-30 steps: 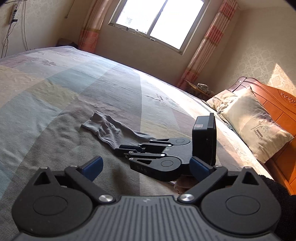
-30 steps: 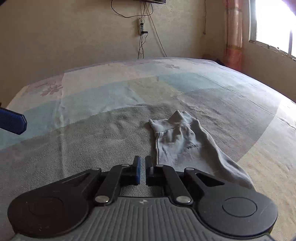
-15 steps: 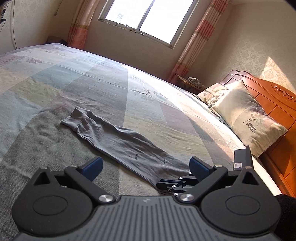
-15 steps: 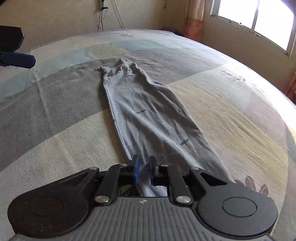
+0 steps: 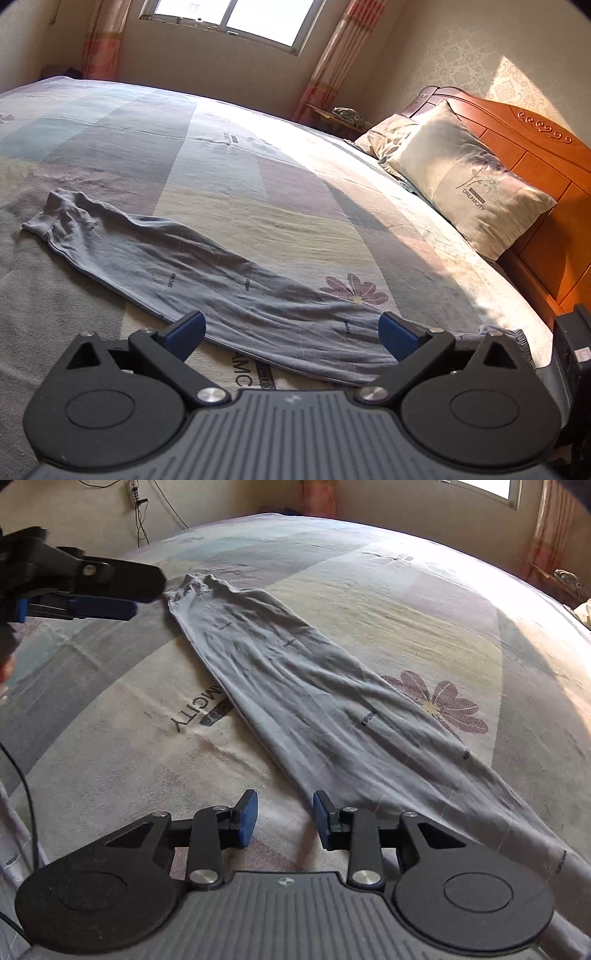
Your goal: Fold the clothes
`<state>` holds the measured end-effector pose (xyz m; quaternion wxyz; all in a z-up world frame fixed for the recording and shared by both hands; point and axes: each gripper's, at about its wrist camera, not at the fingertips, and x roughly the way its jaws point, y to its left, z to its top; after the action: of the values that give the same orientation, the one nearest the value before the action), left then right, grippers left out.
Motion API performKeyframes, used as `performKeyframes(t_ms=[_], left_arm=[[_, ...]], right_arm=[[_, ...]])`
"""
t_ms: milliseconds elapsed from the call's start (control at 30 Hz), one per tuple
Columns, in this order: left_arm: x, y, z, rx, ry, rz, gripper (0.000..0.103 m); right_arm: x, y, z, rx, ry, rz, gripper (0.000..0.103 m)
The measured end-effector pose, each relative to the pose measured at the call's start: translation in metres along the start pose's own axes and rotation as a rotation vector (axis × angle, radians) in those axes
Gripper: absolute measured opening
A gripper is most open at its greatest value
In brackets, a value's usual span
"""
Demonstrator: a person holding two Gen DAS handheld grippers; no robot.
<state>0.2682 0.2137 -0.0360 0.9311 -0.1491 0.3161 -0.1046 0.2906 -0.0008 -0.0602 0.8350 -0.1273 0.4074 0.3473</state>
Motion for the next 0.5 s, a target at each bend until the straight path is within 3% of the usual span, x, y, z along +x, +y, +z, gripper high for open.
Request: performKeyframes(t_ms=[67, 200, 300, 500], left_arm=[[0.013, -0.021, -0.006, 0.056, 0.026, -0.012, 0.099], [0.033, -0.055, -0.019, 0.175, 0.06, -0.016, 0.099], [0.044, -0.07, -0.026, 0.209, 0.084, -0.012, 0.099], [0.062, -0.089, -0.041, 0.272, 0.15, -0.016, 0.099]], right_arm=[[-0.029, -0.004, -0.018, 0.012, -0.027, -0.024, 0.04], [-0.07, -0.035, -0.052, 0.085, -0.048, -0.193, 0.044], [-0.089, -0.064, -0.076, 0.161, -0.054, -0.299, 0.044], [-0.075, -0.055, -0.086, -0.034, -0.059, -0.361, 0.048]])
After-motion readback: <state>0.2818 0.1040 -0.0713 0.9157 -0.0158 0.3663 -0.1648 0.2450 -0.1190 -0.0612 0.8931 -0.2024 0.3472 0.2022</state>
